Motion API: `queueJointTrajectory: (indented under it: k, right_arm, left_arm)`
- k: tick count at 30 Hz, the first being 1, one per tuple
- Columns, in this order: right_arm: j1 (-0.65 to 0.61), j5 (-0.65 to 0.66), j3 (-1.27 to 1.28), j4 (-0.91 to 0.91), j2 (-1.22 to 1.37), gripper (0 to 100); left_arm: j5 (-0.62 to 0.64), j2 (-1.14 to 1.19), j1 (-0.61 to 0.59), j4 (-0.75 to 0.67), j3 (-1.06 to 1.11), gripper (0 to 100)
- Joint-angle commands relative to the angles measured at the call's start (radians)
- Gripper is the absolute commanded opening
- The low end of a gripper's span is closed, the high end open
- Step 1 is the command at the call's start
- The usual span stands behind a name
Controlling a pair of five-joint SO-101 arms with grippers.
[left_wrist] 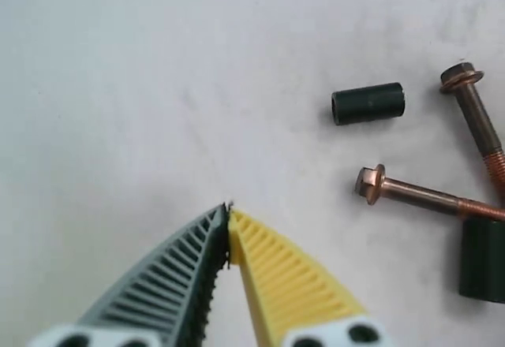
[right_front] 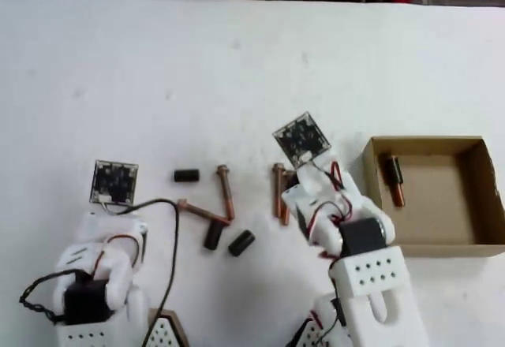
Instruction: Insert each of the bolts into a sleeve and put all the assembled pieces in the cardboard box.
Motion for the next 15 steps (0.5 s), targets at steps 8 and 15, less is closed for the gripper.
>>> queueJointTrajectory:
  k: [8, 15]
  right_arm:
    - [0.005, -0.011, 0.107, -0.025, -0.219, 1.6]
    - [0.005, -0.011, 0.175, -0.025, -0.348, 1.6]
  left_arm:
    - [-0.058, 0.156, -0.004, 0.068, -0.255, 2]
    - [0.023, 0.633, 0.059, 0.026, -0.483, 2]
